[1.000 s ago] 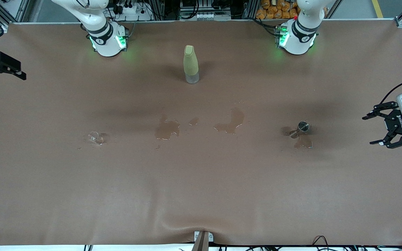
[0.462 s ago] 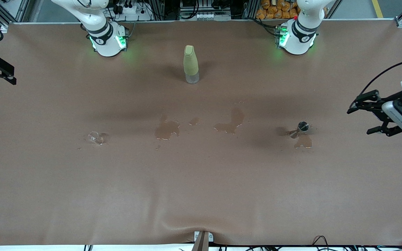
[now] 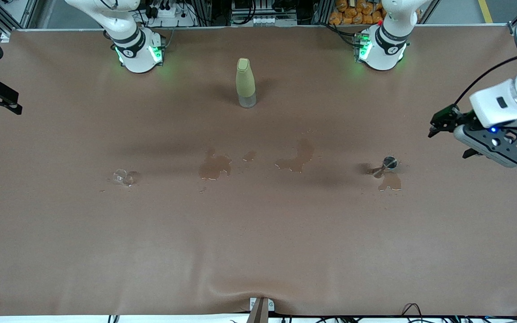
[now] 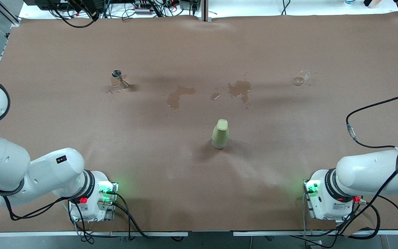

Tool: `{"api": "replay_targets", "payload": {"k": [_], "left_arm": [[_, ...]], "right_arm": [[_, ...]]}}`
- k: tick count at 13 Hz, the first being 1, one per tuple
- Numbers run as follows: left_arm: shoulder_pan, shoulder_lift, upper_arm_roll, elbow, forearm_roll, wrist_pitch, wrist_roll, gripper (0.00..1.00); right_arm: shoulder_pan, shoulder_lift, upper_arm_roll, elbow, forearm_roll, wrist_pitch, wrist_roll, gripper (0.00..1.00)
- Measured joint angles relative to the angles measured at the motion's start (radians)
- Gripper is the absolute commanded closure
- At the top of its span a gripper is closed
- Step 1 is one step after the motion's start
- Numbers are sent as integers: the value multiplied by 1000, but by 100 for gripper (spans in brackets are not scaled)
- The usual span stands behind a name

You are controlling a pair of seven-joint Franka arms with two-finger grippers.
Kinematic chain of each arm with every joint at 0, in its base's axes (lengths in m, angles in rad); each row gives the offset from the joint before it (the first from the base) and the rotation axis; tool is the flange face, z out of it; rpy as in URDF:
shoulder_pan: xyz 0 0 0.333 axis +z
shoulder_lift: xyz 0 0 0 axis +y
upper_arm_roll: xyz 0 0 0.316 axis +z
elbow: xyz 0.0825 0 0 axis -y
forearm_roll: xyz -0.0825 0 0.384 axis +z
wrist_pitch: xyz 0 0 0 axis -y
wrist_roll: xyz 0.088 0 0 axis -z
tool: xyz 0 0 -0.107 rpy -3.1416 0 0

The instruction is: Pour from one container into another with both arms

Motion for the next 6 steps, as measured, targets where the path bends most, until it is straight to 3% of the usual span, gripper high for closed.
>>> {"api": "replay_targets", "payload": {"k": [4, 6], "left_arm": [[-17, 5, -12, 15, 39, -34, -164, 0], [-37, 12, -17, 13, 64, -48, -360, 0]], "right_arm": [[0, 0, -10, 0, 23, 7, -5, 0], [0, 0, -10, 0, 24, 8, 7, 0]]}}
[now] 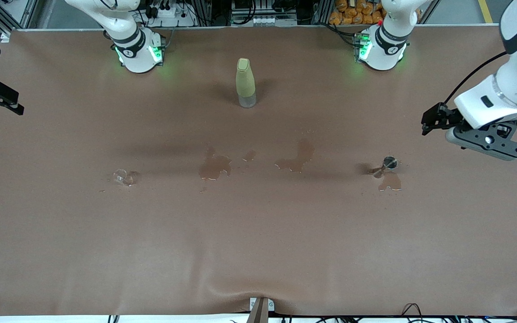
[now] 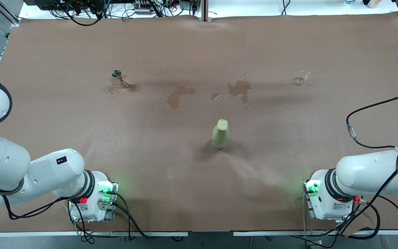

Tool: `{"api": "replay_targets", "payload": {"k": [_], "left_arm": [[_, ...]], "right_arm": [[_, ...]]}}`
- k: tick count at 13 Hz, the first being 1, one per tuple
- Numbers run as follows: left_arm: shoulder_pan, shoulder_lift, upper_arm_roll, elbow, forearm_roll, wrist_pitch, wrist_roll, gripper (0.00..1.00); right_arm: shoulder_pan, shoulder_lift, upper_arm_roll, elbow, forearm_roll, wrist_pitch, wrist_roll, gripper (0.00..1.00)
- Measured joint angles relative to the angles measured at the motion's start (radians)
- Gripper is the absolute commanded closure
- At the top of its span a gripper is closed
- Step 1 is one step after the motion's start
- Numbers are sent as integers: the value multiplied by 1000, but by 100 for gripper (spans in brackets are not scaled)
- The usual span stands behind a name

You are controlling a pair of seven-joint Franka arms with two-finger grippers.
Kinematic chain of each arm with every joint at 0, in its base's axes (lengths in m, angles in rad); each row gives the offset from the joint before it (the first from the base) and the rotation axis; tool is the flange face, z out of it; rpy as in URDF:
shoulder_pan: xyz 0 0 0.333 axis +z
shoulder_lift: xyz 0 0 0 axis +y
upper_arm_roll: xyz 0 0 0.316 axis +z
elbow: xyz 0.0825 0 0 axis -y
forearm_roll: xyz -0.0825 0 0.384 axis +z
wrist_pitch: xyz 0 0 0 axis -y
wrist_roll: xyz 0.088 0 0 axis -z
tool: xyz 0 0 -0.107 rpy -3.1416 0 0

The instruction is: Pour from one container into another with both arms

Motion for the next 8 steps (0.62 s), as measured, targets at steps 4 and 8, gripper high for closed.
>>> {"api": "replay_targets", "payload": {"k": [4, 8], "left_arm": [[-9, 9, -6, -3, -3, -2, -166, 0], [-3, 28, -5, -3, -22, 1, -292, 0]], "right_arm": [[0, 0, -2, -1, 1, 0, 19, 0], [12, 0, -16, -2, 1, 0, 19, 0]]}}
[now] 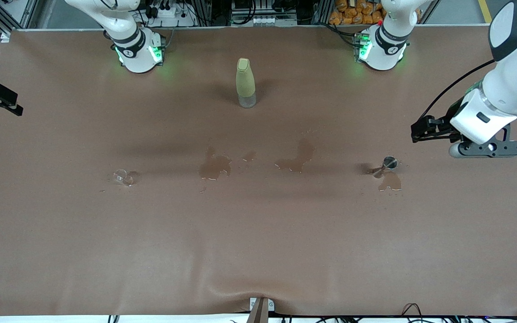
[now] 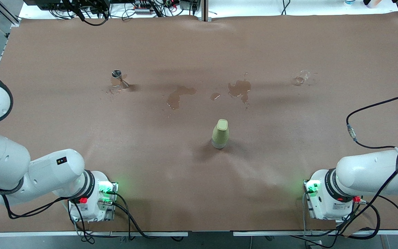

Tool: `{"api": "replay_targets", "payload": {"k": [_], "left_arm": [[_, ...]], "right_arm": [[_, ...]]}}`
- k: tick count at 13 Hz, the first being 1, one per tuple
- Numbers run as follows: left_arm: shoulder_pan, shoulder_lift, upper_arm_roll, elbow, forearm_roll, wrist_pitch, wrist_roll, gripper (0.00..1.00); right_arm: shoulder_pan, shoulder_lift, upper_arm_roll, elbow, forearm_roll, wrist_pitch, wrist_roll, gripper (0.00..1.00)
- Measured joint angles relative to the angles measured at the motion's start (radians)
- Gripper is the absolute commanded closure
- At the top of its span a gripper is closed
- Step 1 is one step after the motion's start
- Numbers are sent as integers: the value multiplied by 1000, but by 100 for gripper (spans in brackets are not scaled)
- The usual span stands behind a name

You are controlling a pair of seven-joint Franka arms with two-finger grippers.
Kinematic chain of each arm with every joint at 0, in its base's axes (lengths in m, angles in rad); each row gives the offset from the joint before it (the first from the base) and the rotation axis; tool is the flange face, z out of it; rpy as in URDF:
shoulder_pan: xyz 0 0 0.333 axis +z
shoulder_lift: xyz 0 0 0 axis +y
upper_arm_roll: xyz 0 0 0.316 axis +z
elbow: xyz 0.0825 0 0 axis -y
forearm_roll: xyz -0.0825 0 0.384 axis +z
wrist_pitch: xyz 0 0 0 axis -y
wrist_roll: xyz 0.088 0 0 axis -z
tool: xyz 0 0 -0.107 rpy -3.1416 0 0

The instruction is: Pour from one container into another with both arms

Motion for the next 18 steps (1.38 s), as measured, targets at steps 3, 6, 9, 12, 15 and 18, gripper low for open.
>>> {"api": "replay_targets", "payload": {"k": [3, 6, 9, 12, 15, 18], "left_arm": [[2, 18, 3, 1, 0, 31, -10, 0], [-59, 19, 90, 7, -1, 49, -10, 0], [-263, 19, 338, 20, -62, 51, -5, 0], [-394, 18, 466, 23, -89, 51, 0, 0], [-421, 13, 490, 4, -89, 76, 0, 0], [-420, -14, 494, -55, -65, 153, 38, 0]], "right_arm": [[23, 0, -20, 0, 0, 0, 1, 0], [25, 0, -23, 0, 0, 0, 1, 0], [27, 0, -23, 0, 0, 0, 1, 0], [28, 3, -23, 0, -1, 4, 1, 0], [28, 3, -25, 0, -1, 7, 1, 0], [28, 3, -28, 1, -1, 11, 1, 0]]}}
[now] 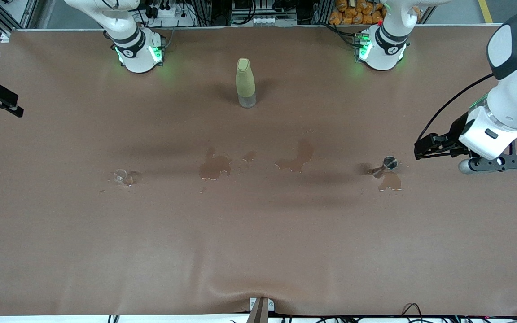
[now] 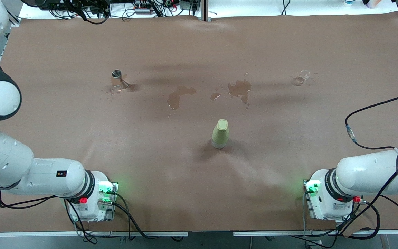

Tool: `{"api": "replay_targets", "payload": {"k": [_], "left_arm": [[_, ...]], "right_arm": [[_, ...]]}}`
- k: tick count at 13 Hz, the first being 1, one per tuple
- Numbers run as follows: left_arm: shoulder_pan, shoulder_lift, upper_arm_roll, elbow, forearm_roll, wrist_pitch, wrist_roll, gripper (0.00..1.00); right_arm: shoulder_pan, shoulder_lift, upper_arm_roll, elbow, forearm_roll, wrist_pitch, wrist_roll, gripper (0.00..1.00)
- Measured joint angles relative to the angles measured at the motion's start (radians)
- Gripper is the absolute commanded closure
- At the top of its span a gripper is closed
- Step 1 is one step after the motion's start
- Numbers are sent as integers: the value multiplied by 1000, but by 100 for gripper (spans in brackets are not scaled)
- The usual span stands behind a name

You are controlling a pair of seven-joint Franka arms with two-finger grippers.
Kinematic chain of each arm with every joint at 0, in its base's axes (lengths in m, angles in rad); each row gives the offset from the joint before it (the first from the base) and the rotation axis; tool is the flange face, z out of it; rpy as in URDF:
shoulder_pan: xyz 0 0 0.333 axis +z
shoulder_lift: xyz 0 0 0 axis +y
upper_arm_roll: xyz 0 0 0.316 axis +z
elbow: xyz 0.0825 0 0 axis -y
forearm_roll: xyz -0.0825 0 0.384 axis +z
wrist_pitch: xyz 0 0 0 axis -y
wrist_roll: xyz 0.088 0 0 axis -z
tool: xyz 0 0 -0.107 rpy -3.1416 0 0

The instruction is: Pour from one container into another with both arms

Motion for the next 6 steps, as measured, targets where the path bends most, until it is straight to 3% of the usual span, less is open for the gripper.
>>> {"api": "replay_targets", "payload": {"k": [6], "left_arm": [[0, -16, 0, -12, 14, 6, 73, 0]], "right_arm": [[0, 7, -3, 0, 0, 3, 0, 0]]}}
